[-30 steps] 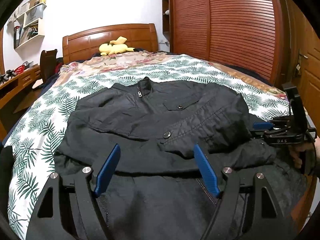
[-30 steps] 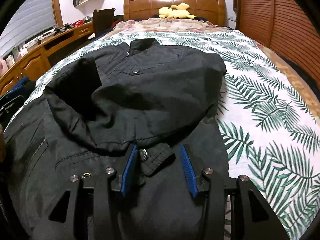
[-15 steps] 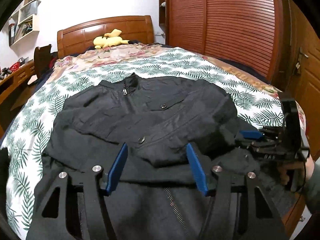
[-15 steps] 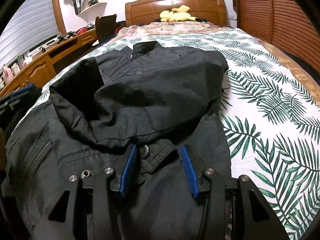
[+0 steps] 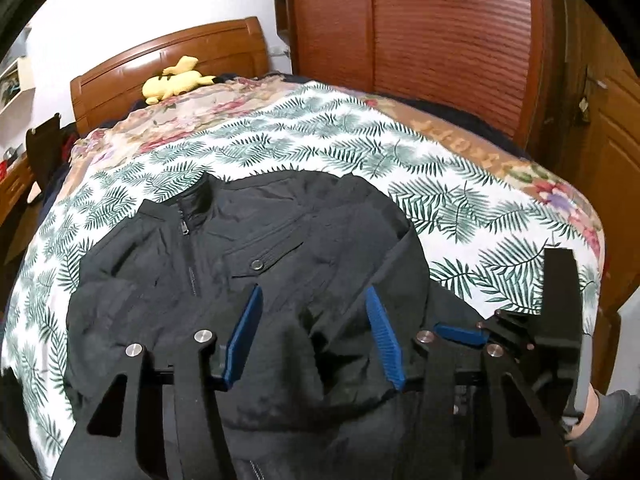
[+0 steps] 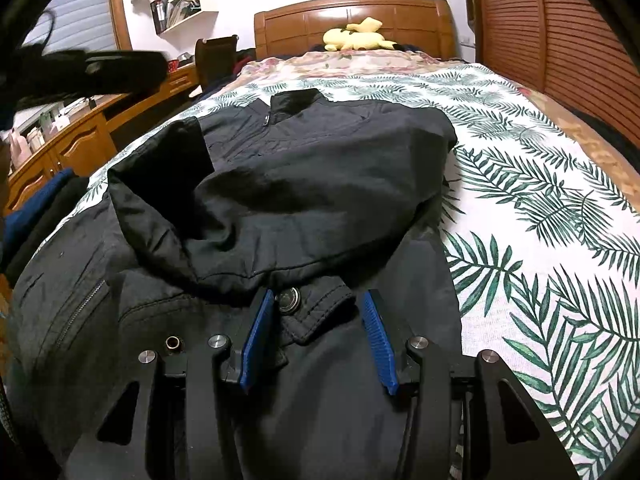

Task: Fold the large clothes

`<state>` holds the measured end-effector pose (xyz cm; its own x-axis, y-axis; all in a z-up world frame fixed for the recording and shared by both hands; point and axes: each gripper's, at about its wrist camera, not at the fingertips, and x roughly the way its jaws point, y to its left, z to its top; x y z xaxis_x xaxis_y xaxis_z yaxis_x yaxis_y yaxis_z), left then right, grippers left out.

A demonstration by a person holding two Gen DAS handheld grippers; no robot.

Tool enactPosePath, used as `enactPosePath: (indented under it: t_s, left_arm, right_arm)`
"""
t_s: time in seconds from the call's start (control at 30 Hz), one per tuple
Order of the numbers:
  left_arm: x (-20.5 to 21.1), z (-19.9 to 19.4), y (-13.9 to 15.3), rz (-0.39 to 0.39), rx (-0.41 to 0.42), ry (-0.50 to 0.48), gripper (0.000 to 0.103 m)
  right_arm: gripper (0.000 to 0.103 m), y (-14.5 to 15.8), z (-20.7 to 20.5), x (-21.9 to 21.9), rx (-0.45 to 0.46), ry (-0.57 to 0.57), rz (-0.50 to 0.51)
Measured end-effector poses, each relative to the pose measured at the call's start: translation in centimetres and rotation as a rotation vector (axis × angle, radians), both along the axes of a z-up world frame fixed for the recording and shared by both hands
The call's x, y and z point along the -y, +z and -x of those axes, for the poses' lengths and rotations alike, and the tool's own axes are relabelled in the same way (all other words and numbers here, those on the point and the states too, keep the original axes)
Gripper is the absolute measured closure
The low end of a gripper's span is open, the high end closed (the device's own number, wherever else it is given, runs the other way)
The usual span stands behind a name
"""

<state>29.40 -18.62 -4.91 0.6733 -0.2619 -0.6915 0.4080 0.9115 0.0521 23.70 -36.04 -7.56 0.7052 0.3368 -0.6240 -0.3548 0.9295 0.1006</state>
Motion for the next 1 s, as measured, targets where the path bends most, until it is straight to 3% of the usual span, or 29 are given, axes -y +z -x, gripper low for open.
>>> enactPosePath:
  t_s: [0.17,0.2,0.27,0.37,0.6,0.8,0.9,1.0]
  left_arm:
    - [0.4,-1.6,-2.0,-0.082,-0.063,0.003,0.050]
    - [0.4,-1.9,-2.5,-0.092,-0.078,0.001,0.054]
    - [0.0,-2.3,-3.6,-0.121,-0.124,0.007,0.081]
    - [-1.0,-1.7,-4.0,-0.106,-0.158,-0.017,0.092]
    - [-4.4,2.2,1.5,-0.125,0.015,0.033,0.094]
    - [-8.5,5.3,5.5,-0.058,0.137,0.096,0.094]
    - [-10.2,7.3,6.1,-0.019,0.184,0.124,0.094]
    - [-11.4,9.1,5.5,0.009,0.180,0.133,0.094]
  right_arm:
    - [0.055,0.0,0.3,-0.3,0.016,-0.007,0.015]
    - [0.055,-0.1,0.3,-0.3,0.017,-0.009,0.018]
    - [0.055,-0.1,0.4,-0.5,0.018,-0.011,0.026]
    - [0.055,-0.1,0.4,-0.5,0.017,-0.012,0.028]
    - [0.055,1.1,1.1,0.1,-0.016,-0.017,0.014]
    - [0.055,3.5,5.2,2.0,0.012,-0.040,0.004]
    - [0.055,3.8,7.7,2.6,0.027,-0.045,-0.028]
    - [0.055,3.3,9.4,3.1,0.039,-0.051,-0.027]
